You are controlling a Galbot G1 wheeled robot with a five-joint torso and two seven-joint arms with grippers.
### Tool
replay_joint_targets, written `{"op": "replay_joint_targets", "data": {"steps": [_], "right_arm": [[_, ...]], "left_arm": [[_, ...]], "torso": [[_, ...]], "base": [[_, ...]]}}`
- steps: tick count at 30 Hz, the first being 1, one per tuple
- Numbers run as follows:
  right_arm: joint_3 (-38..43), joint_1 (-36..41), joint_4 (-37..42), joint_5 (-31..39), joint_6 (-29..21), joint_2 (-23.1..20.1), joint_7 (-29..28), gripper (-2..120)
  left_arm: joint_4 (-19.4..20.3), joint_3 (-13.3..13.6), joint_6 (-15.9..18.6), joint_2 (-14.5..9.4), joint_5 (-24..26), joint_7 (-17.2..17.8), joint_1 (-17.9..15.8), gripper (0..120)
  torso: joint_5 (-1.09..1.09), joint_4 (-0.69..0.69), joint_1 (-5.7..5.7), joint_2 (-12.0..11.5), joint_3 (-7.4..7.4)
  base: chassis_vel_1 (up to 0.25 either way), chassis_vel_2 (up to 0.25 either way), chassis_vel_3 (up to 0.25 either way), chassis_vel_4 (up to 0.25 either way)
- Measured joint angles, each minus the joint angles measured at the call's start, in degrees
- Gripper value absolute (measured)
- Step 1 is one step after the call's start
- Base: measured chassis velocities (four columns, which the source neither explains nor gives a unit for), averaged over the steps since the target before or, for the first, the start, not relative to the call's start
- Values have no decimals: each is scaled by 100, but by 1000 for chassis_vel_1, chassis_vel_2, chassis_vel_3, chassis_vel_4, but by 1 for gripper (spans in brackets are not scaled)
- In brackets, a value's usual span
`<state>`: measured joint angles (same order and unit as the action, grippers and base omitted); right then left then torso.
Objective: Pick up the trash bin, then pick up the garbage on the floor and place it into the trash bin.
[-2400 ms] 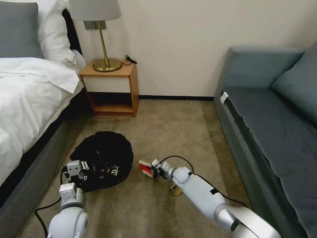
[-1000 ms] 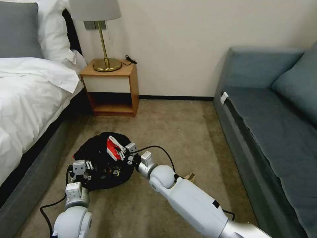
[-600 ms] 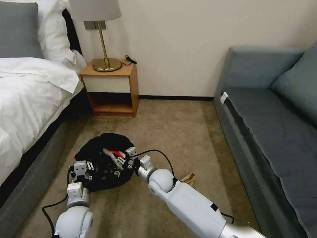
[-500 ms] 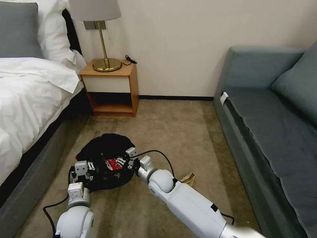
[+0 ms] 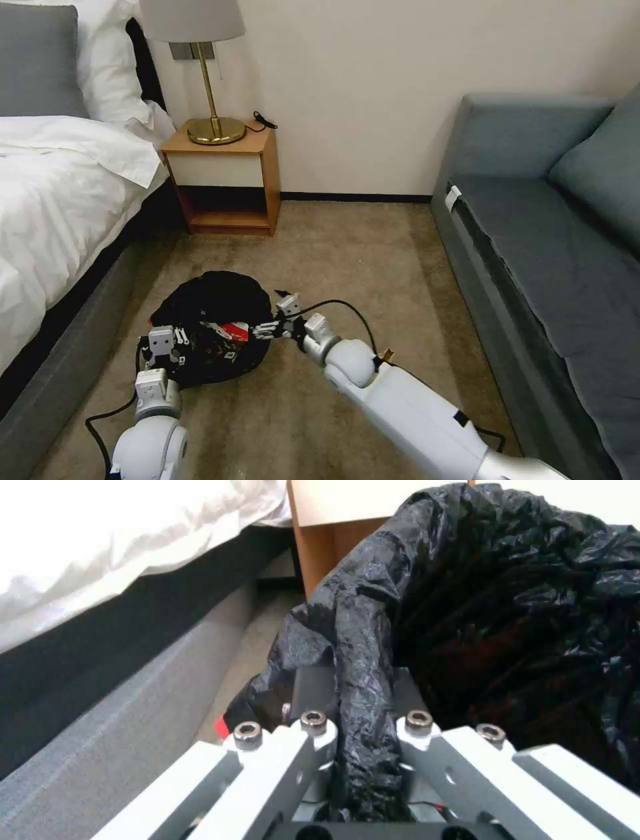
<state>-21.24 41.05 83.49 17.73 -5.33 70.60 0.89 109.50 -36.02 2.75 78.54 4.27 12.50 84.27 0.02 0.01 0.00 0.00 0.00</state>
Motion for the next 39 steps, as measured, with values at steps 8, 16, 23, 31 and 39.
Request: {"op": "replay_joint_targets", "data": {"steps": [8,16,23,31,39], "right_arm": [[49,104,221,-266,-36,-1181,628,100],[183,590,218,-765,102,-1618,1211,100],[173,808,128,-1070,213,-1740,1399,100],[144,867,-201,-1352,225,-1749,1579,100],[206,754,-909,-1706,409,-1512,1646,100]], "left_arm": [[-71,16,-42,11,-88,-12,-38,4],[-84,78,-65,52,-156,-22,-59,4],[-83,74,-65,45,-166,-23,-48,4],[-65,57,-70,80,-173,-23,2,4],[-86,62,-97,109,-186,-23,3,4]], "torso": [[-1,-3,0,0,0],[0,-1,0,0,0],[-1,-1,0,0,0],[-1,-1,0,0,0],[-1,-1,0,-1,0]], "base": [[0,0,0,0],[0,0,0,0],[0,0,0,0],[0,0,0,0],[0,0,0,0]]}}
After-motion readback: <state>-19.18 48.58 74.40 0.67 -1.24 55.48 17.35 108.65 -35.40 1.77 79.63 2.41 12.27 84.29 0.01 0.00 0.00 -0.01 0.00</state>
